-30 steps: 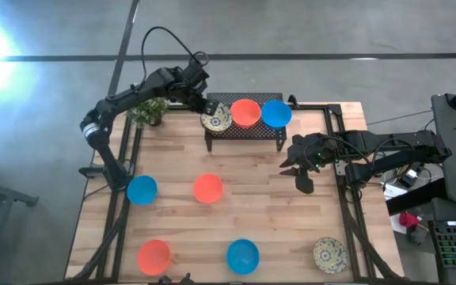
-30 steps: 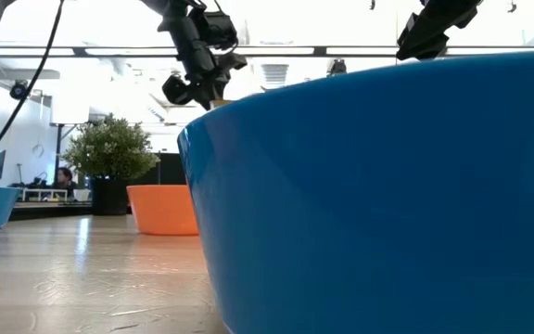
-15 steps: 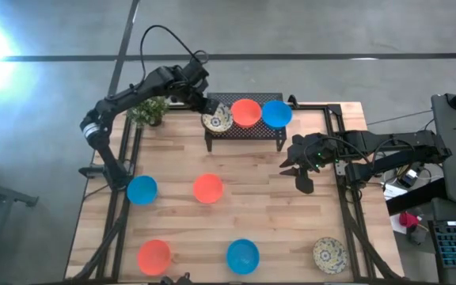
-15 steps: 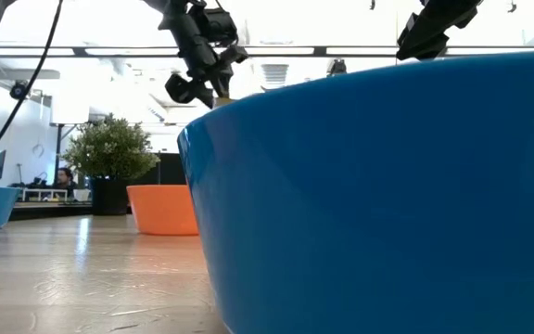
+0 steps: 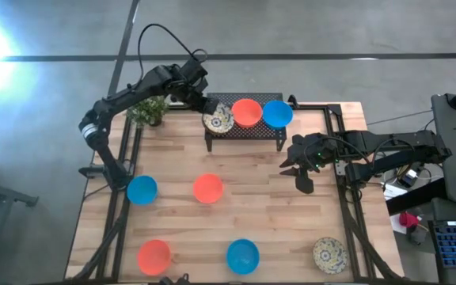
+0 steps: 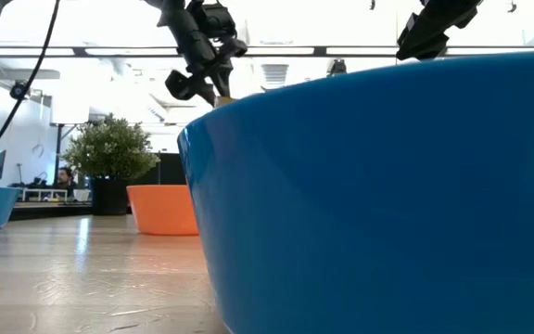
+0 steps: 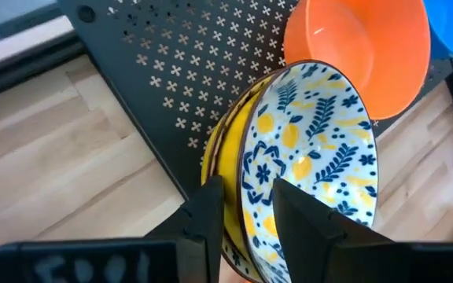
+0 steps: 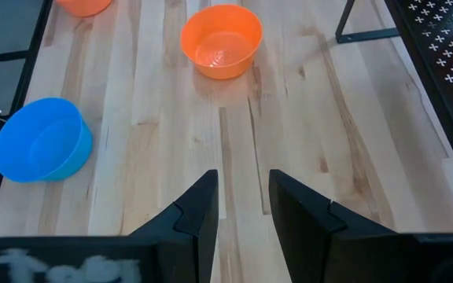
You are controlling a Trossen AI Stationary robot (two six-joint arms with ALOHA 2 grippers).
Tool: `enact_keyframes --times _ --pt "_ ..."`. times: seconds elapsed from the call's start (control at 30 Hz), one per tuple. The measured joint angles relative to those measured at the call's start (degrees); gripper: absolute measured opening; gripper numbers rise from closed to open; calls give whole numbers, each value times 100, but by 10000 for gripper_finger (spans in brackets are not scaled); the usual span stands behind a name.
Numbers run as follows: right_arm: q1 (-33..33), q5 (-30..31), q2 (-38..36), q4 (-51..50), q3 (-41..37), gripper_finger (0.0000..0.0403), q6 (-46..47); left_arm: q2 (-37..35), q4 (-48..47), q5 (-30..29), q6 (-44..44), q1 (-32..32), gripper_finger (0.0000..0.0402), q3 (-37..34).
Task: Pick & Place Mini bowls
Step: Stack the top yellow patterned bowl on the yellow patterned bowl on the shelf
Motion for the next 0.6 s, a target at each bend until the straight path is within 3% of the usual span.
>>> enact_keyframes --times 0.23,0.6 --pt "-1 -1 0 0 0 111 -1 0 9 -481 123 0 101 -2" --pt "0 -1 0 -1 0 111 0 0 2 -343 171 2 101 68"
